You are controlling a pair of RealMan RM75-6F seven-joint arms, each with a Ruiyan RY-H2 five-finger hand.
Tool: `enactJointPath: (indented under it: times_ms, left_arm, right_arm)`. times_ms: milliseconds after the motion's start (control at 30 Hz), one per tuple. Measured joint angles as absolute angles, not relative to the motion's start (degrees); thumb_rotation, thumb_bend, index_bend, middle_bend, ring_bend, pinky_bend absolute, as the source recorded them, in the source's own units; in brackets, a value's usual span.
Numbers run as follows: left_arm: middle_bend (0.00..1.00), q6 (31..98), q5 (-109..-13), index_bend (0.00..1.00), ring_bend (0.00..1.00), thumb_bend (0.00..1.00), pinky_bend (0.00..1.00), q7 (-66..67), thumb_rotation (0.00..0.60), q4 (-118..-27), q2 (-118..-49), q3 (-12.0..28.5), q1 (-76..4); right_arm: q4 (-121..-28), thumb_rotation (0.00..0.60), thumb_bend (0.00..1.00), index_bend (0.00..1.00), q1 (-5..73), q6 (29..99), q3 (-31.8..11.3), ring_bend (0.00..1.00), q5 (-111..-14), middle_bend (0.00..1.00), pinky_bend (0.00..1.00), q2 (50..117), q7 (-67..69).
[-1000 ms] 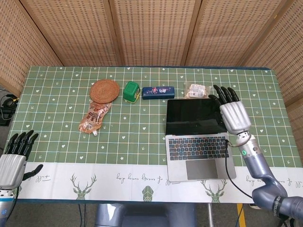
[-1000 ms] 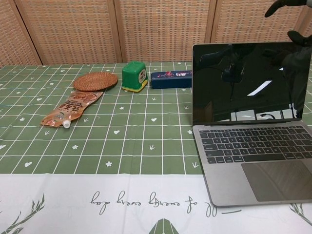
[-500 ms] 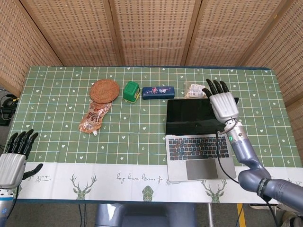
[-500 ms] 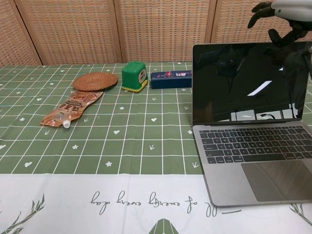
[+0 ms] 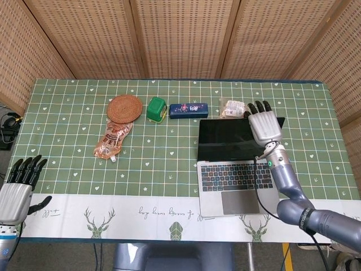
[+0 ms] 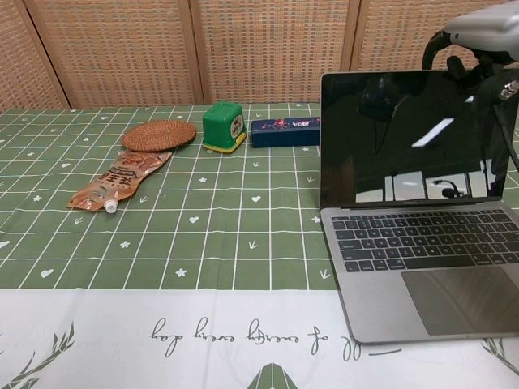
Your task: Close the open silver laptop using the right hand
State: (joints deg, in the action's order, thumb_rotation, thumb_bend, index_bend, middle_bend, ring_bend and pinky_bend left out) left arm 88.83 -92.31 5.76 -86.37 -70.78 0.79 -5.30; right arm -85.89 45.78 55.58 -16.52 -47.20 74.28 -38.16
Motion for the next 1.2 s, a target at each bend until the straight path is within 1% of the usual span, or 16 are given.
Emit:
enactJointPath:
  times_ms: [167, 233, 733, 1200]
  left_arm:
    - [0.0, 89.0, -92.5, 0.0, 0.0, 0.17, 0.0, 5.8, 0.6, -86.6, -70.6, 0.7, -5.3]
    - [0.0, 89.0, -92.6, 0.0, 0.0, 0.17, 0.0, 5.8, 0.6, -86.6, -70.5, 0.6, -5.2]
    - [0.0, 89.0, -93.3, 0.0, 0.0, 0.17, 0.0, 5.8, 0.6, -87.2, -70.1, 0.1, -5.2]
    - [0.0, 90.1, -94.8, 0.0, 0.0, 0.17, 0.0, 5.8, 0.6, -87.8, -69.6, -0.5, -4.9]
  right_arm:
    - [-87.3, 0.6, 1.0, 0.55, 46.0, 58.0, -16.1, 0.36, -47.3, 0.45, 0.36, 74.2, -38.5]
    - [-87.7, 0.6, 1.0, 0.56, 46.1, 58.4, -16.0, 0.38, -47.4, 0.47, 0.38, 74.1, -38.6]
    - [-95.0, 0.6, 1.0, 0.63, 46.6, 61.9, -15.2, 0.46, -45.7, 0.54, 0.48, 71.4, -42.6]
    - [-102.8, 0.6, 1.0, 0.66, 46.8, 65.7, -14.1, 0.49, -43.6, 0.57, 0.51, 68.9, -45.7]
